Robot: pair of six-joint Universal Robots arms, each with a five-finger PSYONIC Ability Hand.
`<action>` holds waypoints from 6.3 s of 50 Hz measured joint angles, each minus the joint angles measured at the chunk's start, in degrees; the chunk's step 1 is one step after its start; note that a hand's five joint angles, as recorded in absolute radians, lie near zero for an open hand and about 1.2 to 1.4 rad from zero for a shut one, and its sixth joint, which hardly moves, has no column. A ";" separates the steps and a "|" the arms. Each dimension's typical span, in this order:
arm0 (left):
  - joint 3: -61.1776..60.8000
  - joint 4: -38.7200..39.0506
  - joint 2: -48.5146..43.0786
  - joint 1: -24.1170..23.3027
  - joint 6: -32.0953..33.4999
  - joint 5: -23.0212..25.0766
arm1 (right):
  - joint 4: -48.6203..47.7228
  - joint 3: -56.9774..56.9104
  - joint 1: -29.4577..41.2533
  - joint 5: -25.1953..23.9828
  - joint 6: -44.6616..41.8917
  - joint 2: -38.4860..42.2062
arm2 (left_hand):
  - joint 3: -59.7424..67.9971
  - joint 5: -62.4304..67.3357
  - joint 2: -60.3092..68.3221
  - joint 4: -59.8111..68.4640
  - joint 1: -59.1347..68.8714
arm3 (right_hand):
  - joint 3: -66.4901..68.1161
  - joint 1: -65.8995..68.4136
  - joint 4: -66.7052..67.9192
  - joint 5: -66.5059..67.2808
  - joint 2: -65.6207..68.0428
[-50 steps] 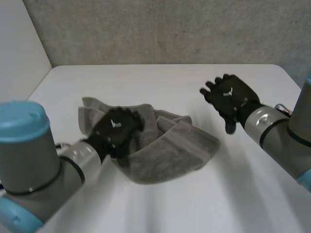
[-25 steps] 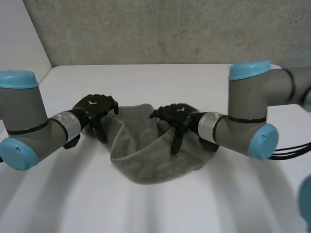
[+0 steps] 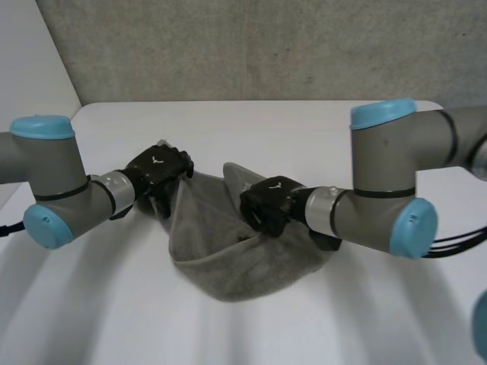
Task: Fold the towel.
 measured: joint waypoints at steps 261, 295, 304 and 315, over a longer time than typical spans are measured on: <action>-39.53 8.87 23.82 11.15 -3.14 2.88 | -22.40 35.63 -5.96 8.39 -12.41 -22.68 | 57.55 56.99 57.81 57.53 54.32 | -13.00 -13.57 -13.51 -14.75 -12.52; -42.91 7.26 30.39 10.15 -3.62 5.40 | -10.78 14.02 -4.53 -1.74 -52.56 -9.10 | 60.66 59.35 59.28 61.66 54.52 | -48.66 -48.46 -49.33 -51.44 -47.22; -42.82 7.17 30.34 10.30 -3.63 5.81 | -10.21 14.38 -4.51 -0.98 -60.81 -8.15 | 60.69 59.35 59.28 61.66 54.52 | -40.24 -41.05 -40.84 -41.52 -39.00; -42.15 7.18 30.28 12.30 -3.62 5.86 | -10.15 14.87 -4.62 -0.59 -65.25 -5.55 | 60.86 59.35 59.28 61.68 54.52 | -28.44 -28.80 -29.02 -29.75 -27.06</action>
